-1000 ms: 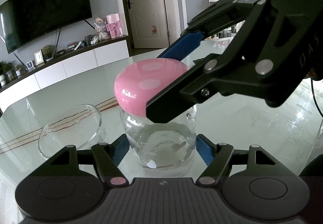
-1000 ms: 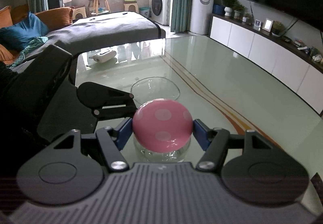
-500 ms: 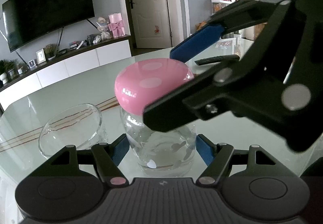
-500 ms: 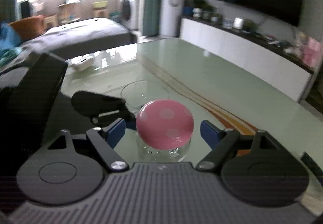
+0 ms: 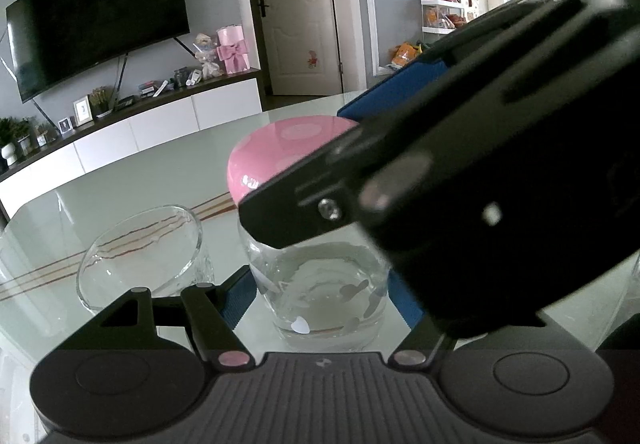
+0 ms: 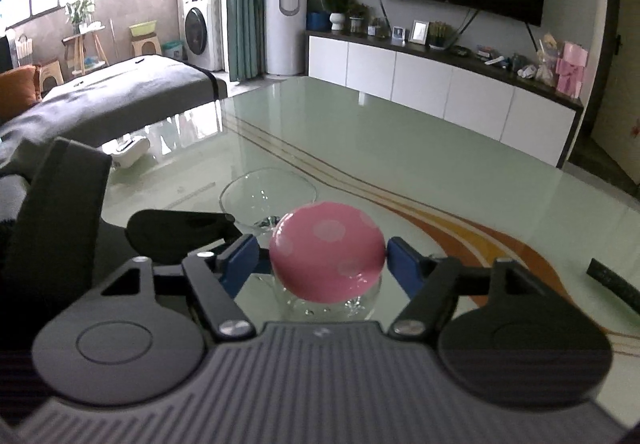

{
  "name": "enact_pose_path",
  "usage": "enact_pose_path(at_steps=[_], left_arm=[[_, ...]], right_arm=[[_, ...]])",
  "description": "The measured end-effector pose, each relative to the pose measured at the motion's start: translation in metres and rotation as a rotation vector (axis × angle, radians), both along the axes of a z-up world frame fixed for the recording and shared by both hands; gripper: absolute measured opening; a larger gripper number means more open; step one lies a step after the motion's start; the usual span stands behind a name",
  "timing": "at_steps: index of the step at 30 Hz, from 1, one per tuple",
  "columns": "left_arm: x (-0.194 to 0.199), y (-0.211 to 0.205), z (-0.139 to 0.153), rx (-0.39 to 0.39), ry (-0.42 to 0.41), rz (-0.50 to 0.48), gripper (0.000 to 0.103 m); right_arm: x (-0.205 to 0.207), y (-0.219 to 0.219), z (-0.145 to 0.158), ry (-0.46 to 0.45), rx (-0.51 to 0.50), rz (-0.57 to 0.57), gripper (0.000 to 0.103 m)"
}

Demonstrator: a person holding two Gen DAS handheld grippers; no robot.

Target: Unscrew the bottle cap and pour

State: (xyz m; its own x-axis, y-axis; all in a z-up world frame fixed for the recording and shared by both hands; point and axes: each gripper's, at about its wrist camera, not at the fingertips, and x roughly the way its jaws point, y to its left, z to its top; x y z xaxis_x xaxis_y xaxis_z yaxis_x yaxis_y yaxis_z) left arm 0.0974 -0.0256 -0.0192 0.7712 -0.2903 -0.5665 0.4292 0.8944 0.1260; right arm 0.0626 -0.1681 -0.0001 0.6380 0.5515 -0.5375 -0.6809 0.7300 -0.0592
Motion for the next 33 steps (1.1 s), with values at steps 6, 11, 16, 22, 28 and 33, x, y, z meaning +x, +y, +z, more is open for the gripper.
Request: enact_pose_path(at_steps=[6,11,16,22,28,33], left_arm=[[-0.001,0.000,0.004,-0.001,0.001,0.001,0.075],[-0.007,-0.008,-0.001,0.000,0.001,0.003,0.075],[-0.008,-0.009,0.001,0.000,0.004,0.001,0.075],[-0.010,-0.012,0.005,0.001,0.004,0.000,0.075],[-0.008,-0.012,0.006,0.003,0.005,-0.001,0.075],[0.001,-0.011,0.010,0.003,0.006,-0.002,0.075]], right_arm=[[0.004,-0.005,-0.001,0.001,-0.003,0.037,0.065],[0.010,-0.010,0.000,-0.001,-0.006,0.100,0.065],[0.016,-0.018,0.002,0.013,0.007,0.170,0.065],[0.019,-0.023,0.004,0.011,0.000,0.234,0.065],[0.027,-0.028,0.007,0.014,0.000,0.292,0.065],[0.033,-0.032,0.009,0.022,-0.009,0.345,0.065]])
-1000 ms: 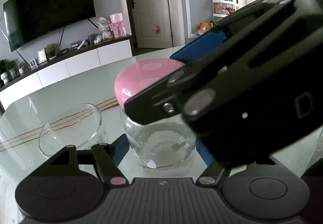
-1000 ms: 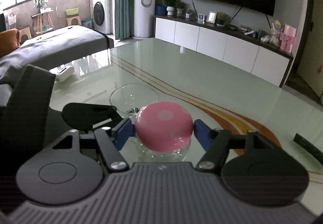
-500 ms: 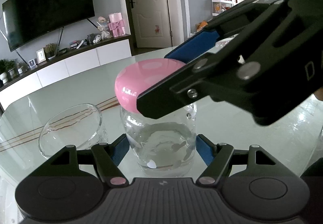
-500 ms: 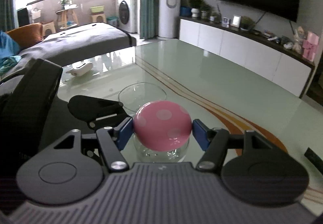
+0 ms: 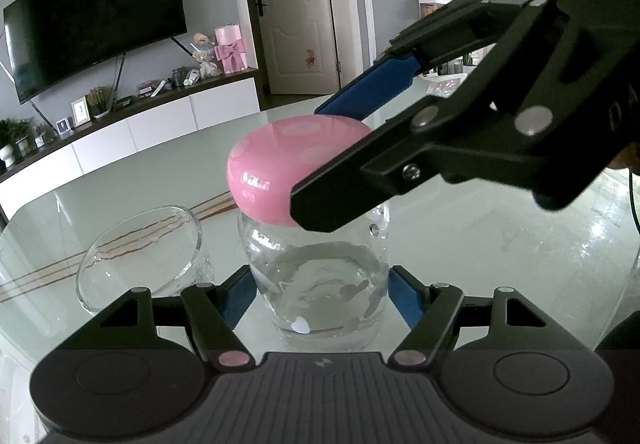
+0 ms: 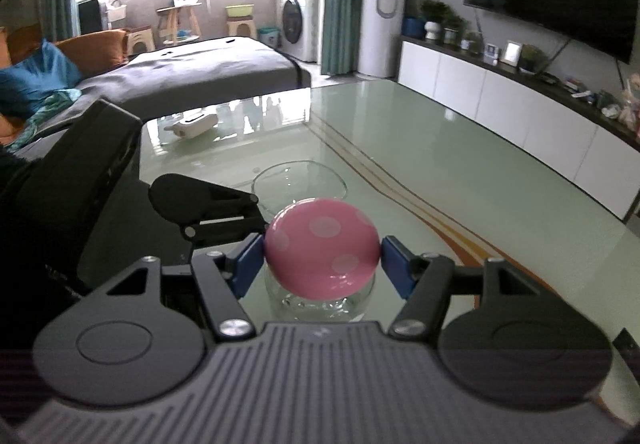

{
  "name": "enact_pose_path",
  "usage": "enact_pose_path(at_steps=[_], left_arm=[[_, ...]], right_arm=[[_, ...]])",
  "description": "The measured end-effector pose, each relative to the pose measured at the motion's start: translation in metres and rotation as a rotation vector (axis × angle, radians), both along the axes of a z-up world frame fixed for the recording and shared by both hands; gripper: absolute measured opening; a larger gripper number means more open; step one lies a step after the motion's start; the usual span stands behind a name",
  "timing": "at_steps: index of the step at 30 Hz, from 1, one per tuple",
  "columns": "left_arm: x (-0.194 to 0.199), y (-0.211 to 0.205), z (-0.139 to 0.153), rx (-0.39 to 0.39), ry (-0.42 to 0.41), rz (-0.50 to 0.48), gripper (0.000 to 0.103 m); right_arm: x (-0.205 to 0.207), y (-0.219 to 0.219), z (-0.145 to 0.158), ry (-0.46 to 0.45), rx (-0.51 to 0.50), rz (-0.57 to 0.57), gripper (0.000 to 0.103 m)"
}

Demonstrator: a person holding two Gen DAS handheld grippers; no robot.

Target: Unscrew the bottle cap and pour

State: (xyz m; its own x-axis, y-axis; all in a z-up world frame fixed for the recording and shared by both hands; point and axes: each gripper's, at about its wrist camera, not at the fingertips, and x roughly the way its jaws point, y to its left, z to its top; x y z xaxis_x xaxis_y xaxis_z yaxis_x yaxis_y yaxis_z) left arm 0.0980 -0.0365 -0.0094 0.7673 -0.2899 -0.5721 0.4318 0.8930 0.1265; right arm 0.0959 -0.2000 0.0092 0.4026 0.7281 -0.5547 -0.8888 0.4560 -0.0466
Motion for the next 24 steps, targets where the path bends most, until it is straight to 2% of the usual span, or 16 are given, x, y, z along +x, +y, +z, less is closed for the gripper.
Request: enact_pose_path(at_steps=[6,9,11,13,15,17,21,24], left_arm=[[0.004,0.001,0.001,0.000,0.001,-0.002,0.075],[0.006,0.001,0.001,0.001,0.001,-0.002,0.075],[0.006,0.003,0.001,0.001,0.000,-0.003,0.075],[0.007,0.004,0.001,0.002,0.000,-0.003,0.075],[0.007,0.003,0.001,0.002,0.000,-0.002,0.075],[0.008,0.002,0.001,0.001,-0.001,-0.002,0.075],[0.008,0.002,0.001,0.002,0.000,-0.002,0.075],[0.009,0.000,0.001,0.001,-0.001,0.000,0.075]], right_arm=[[0.008,-0.002,0.003,0.000,-0.025,0.068,0.065],[0.007,-0.002,0.004,-0.003,-0.030,0.062,0.066],[0.002,-0.001,0.004,-0.032,-0.034,0.037,0.072],[-0.001,-0.002,0.004,-0.042,-0.013,0.006,0.086],[-0.006,-0.004,0.005,-0.052,0.022,-0.035,0.091],[-0.010,-0.005,0.007,-0.043,0.066,-0.082,0.091],[-0.017,0.009,0.006,-0.045,0.009,-0.201,0.089],[-0.027,0.020,0.003,-0.059,0.004,-0.264,0.087]])
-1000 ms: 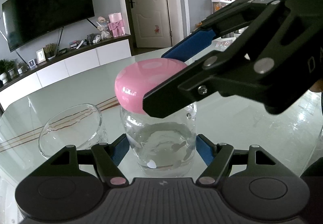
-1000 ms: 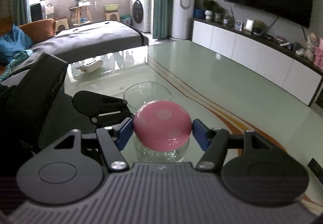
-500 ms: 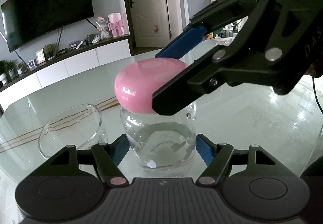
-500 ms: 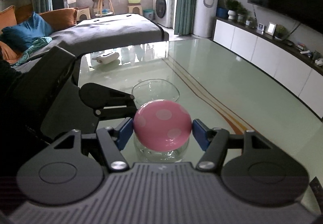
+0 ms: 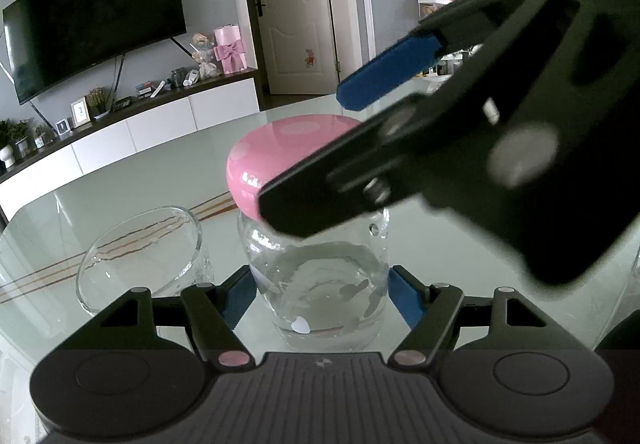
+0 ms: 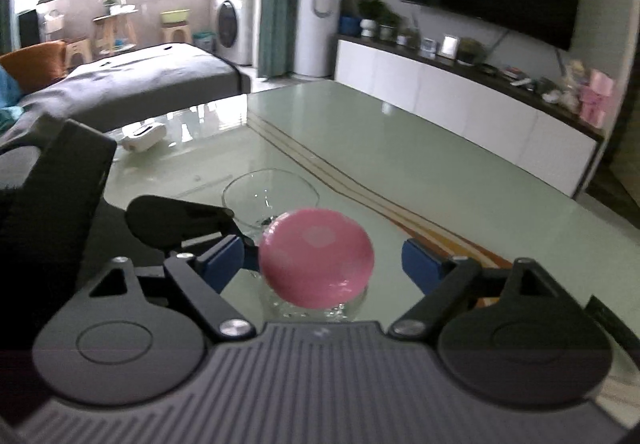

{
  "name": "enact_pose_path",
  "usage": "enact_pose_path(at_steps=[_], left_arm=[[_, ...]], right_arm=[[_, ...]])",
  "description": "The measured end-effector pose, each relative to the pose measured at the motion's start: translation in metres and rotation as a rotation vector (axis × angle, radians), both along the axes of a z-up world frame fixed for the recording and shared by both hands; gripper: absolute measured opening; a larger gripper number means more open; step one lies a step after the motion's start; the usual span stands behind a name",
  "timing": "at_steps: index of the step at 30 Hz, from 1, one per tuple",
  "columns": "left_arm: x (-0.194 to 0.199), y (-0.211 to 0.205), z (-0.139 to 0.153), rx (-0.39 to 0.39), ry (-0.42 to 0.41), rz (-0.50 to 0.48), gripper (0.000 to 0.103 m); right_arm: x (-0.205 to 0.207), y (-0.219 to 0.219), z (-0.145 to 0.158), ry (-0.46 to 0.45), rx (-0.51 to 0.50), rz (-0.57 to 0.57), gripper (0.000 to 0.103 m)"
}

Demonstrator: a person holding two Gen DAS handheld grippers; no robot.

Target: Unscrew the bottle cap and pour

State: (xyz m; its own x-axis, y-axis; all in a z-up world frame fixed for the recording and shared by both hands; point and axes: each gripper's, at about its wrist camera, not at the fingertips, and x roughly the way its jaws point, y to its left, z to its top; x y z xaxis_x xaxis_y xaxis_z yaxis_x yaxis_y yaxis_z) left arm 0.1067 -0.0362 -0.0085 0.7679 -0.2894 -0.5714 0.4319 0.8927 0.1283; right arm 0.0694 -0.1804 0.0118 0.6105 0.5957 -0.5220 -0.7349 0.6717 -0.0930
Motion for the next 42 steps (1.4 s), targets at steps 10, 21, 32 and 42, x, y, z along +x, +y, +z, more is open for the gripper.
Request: enact_pose_path(at_steps=[10,21,32,42], left_arm=[[0.002,0.000,0.000,-0.001,0.001,0.003,0.075],[0.001,0.001,0.002,-0.003,0.001,0.001,0.075],[-0.002,0.003,0.000,-0.002,0.001,-0.001,0.075],[-0.004,0.011,-0.002,-0.001,0.000,-0.006,0.075]], right_arm=[[-0.001,0.009,-0.009,0.003,0.002,-0.077,0.066],[0.000,0.007,-0.010,-0.002,-0.016,-0.003,0.065],[0.008,-0.005,-0.006,0.004,-0.017,0.137,0.065],[0.017,-0.008,-0.002,0.011,-0.018,0.210,0.065]])
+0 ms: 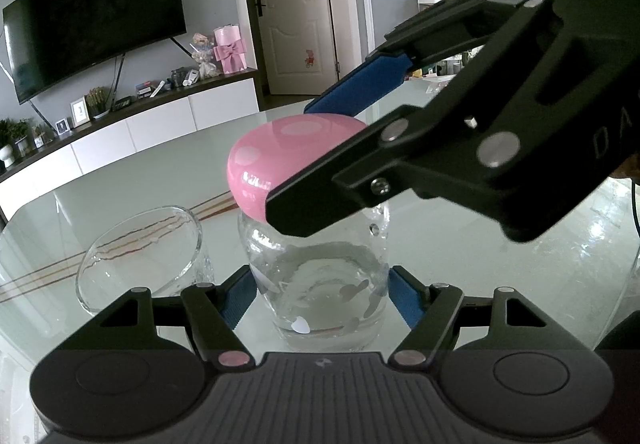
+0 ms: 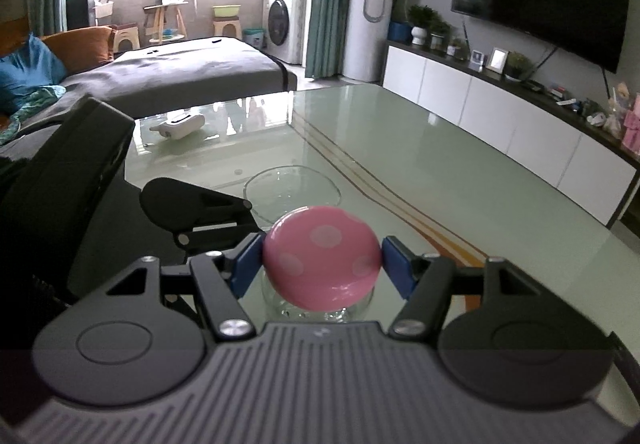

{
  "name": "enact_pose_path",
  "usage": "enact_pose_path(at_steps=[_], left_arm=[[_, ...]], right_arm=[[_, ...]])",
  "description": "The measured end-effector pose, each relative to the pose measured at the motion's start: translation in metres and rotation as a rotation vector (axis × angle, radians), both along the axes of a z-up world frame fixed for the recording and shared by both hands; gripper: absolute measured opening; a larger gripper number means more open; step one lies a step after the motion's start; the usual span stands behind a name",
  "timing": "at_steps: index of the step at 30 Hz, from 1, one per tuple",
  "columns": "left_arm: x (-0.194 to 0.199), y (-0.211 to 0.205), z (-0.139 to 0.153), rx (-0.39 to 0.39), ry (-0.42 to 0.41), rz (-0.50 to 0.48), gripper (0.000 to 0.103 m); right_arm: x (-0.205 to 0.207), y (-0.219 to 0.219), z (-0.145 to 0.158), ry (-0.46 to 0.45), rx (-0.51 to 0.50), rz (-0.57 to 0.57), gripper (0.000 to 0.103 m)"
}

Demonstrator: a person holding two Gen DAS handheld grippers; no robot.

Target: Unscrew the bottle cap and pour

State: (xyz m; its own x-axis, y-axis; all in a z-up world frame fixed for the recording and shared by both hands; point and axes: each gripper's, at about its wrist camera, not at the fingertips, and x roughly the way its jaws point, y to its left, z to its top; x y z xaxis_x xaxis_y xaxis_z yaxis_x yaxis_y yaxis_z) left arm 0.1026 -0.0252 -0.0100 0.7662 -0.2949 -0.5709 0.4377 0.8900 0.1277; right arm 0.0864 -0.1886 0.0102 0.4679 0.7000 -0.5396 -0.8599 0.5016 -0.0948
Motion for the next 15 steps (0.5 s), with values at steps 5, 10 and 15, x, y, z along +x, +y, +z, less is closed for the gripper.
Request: enact_pose_path(at_steps=[5,10,15], left_arm=[[-0.001,-0.001,-0.001,0.002,0.000,-0.001,0.075],[0.000,-0.003,-0.001,0.003,0.001,-0.002,0.075],[0.000,-0.003,-0.001,0.005,0.003,-0.004,0.075]], right_arm=[[0.006,-0.004,0.001,0.010,0.000,0.036,0.065],[0.012,-0.006,0.003,0.018,-0.014,0.087,0.065],[0.015,-0.007,0.004,0.018,-0.031,0.121,0.065]])
